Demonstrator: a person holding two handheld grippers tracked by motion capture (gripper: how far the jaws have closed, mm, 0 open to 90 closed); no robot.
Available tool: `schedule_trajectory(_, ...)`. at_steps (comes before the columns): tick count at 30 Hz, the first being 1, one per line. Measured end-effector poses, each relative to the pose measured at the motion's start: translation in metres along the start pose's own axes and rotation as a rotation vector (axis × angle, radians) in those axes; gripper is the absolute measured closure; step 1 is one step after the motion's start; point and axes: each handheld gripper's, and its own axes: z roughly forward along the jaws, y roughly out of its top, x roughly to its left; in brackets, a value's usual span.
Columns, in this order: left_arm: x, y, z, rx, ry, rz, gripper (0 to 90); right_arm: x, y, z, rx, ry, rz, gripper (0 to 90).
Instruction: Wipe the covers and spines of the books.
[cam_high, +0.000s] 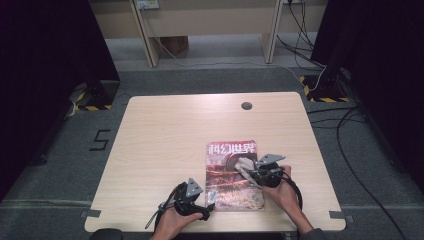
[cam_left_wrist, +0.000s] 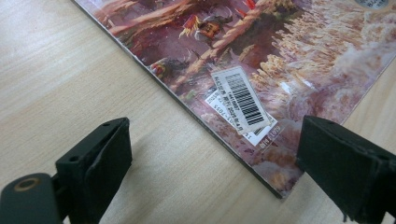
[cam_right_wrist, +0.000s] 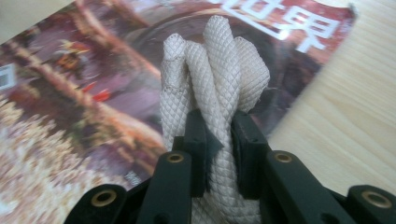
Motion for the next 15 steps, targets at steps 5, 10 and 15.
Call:
schedule_trajectory(5, 0.000, 0.000, 0.000, 0.000, 0.000, 0.004, 9.5, -0.010, 0.003, -0.002, -0.005, -0.029, 0.023, 79.0)
schedule_trajectory(10, 0.000, 0.000, 0.000, 0.000, -0.001, 0.005, 9.5, -0.022, 0.006, -0.020, -0.066, -0.066, 0.046, 79.1)
schedule_trajectory(15, 0.000, 0.000, 0.000, 0.001, -0.002, 0.003, 9.5, -0.038, 0.001, -0.035, -0.100, -0.093, 0.088, 79.1)
